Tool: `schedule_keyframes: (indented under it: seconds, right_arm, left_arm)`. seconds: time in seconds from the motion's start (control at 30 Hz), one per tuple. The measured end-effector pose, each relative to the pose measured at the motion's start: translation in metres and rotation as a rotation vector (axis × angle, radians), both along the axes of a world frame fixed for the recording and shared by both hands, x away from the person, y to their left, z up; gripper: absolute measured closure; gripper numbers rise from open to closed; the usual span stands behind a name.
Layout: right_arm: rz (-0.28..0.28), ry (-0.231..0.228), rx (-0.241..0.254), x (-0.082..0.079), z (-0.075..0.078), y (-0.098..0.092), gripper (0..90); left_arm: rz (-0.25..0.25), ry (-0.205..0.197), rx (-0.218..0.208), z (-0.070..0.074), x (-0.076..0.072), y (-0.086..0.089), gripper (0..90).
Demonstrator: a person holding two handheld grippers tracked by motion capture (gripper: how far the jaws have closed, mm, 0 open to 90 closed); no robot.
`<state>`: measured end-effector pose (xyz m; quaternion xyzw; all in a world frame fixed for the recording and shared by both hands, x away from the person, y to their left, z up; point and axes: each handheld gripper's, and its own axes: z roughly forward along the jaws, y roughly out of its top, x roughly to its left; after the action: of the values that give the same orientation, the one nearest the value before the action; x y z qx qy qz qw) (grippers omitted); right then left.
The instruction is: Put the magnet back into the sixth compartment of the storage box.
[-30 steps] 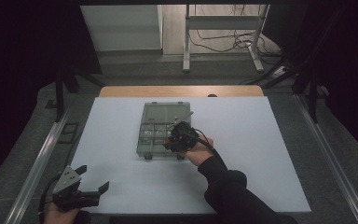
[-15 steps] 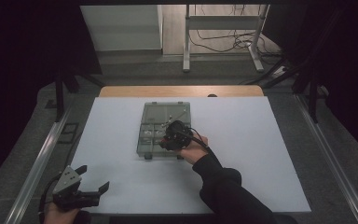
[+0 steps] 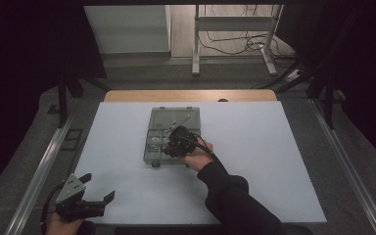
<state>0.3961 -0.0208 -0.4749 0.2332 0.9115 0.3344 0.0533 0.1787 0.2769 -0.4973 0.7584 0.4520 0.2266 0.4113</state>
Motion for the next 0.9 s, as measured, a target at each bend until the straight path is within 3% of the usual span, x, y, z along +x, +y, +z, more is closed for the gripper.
schedule_keyframes:
  seconds: [0.5, 0.57, 0.9]
  right_arm:
    - [0.005, -0.004, -0.035, 0.005, -0.014, 0.014, 61.6]
    - [0.005, 0.004, -0.033, 0.006, -0.015, 0.014, 55.5]
    - [-0.008, -0.021, -0.029, 0.003, -0.01, 0.011, 42.7]
  left_arm:
    - [-0.001, -0.001, 0.0, 0.0, 0.0, 0.0, 0.8]
    - [-0.001, -0.001, 0.0, 0.0, 0.0, 0.0, 0.8]
    - [0.001, -0.002, -0.001, 0.0, 0.0, -0.001, 0.8]
